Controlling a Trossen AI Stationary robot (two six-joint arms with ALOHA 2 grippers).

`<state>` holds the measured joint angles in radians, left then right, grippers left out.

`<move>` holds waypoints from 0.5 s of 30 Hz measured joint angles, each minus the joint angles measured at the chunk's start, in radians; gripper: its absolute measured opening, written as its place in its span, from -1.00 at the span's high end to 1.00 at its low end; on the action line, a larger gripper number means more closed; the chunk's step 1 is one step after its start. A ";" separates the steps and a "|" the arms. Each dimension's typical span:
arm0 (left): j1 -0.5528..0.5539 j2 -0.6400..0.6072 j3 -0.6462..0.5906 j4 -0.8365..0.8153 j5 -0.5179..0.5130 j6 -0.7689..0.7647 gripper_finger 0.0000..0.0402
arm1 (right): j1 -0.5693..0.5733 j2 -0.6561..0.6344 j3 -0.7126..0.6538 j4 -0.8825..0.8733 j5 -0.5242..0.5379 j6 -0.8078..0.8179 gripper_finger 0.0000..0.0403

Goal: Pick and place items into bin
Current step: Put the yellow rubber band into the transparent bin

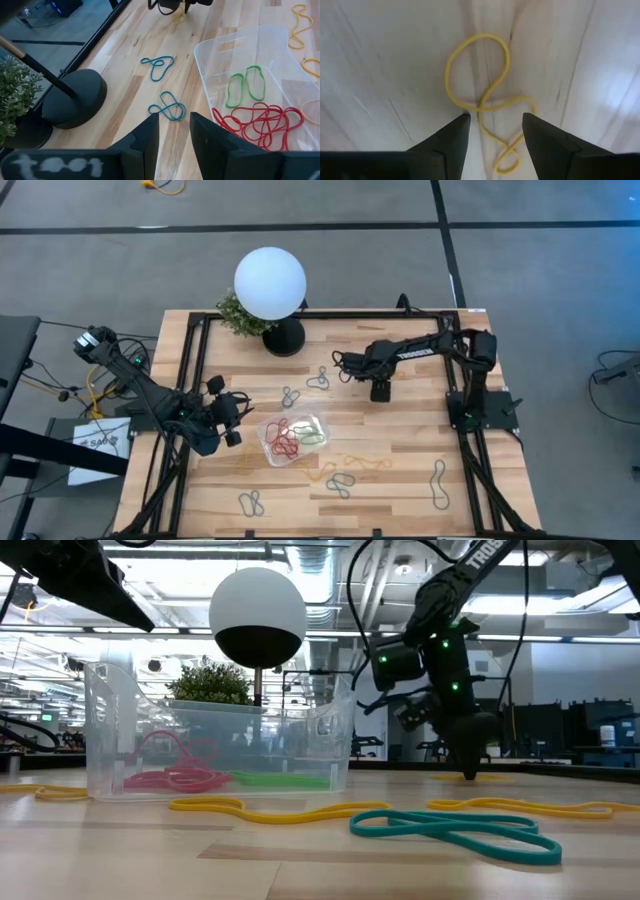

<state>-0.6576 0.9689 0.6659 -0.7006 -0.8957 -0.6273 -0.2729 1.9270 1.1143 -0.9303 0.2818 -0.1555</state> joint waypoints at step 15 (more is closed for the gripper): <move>0.000 0.000 0.000 0.000 -0.002 0.003 0.50 | -0.016 -0.009 -0.002 0.024 -0.216 -0.103 0.84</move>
<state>-0.6575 0.9691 0.6659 -0.7009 -0.8981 -0.6239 -0.2893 1.9182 1.1126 -0.9061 0.0654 -0.2580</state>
